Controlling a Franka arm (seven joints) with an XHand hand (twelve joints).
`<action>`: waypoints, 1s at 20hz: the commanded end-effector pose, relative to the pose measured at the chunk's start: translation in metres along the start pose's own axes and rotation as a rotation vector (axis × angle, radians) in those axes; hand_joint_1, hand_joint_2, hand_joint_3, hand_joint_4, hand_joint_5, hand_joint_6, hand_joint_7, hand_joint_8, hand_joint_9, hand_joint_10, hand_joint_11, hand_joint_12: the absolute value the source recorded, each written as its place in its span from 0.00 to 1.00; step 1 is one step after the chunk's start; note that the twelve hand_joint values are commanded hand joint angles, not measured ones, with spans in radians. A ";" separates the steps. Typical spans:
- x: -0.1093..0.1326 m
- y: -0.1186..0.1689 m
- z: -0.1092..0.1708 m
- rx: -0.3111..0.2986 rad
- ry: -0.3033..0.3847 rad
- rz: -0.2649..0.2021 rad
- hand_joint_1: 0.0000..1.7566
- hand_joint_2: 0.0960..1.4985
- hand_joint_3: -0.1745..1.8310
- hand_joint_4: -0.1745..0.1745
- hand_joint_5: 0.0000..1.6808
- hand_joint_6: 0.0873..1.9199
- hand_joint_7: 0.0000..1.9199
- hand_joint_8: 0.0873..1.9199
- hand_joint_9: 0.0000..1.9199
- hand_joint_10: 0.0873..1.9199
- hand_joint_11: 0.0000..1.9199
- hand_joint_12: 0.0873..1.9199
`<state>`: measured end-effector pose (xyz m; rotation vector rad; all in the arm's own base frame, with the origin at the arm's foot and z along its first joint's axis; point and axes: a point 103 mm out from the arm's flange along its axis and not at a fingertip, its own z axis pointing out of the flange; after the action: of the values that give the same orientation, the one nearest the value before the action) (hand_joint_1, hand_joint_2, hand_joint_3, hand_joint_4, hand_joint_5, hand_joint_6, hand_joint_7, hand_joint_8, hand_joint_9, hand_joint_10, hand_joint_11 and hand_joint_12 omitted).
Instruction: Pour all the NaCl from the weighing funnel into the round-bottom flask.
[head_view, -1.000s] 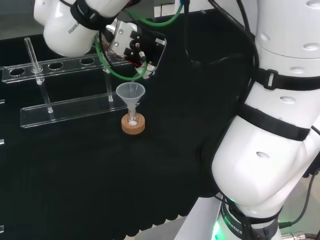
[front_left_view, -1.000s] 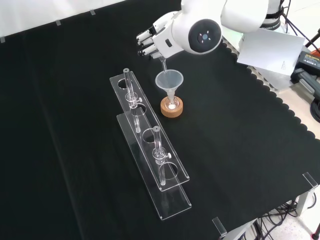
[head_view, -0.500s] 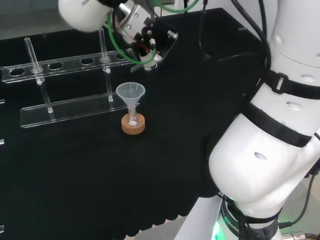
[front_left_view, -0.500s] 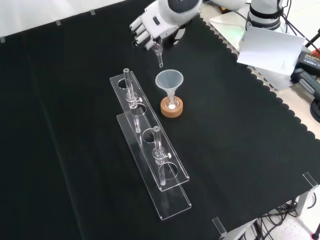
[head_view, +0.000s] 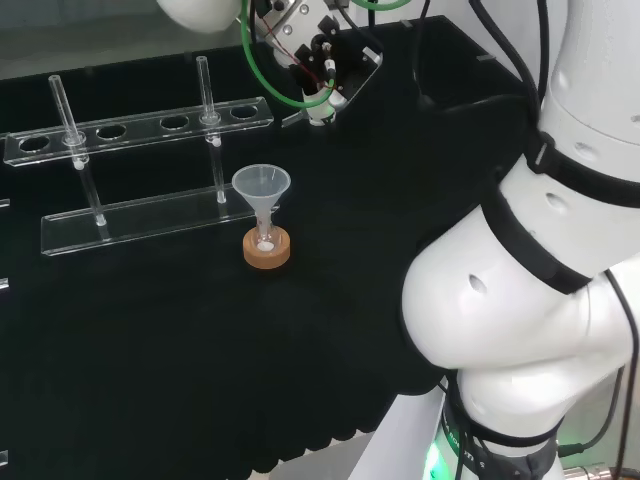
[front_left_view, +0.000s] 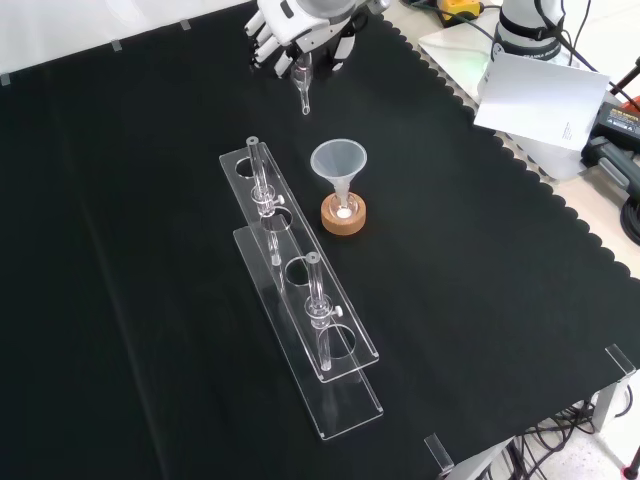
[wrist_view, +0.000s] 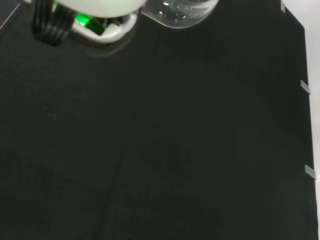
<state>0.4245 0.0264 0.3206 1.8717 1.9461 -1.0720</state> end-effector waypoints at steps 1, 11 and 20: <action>0.004 0.006 0.008 -0.009 0.262 -0.073 0.64 0.43 0.36 1.00 0.78 0.26 0.29 0.30 0.45 0.15 0.34 0.59; -0.008 0.006 0.016 -0.018 0.370 -0.070 0.64 0.43 0.36 1.00 0.78 0.26 0.29 0.30 0.45 0.16 0.34 0.59; -0.012 0.008 0.020 -0.013 0.407 -0.061 0.64 0.43 0.36 1.00 0.78 0.26 0.29 0.30 0.45 0.16 0.34 0.59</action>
<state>0.4259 0.0034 0.3113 2.1439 2.1863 -0.8021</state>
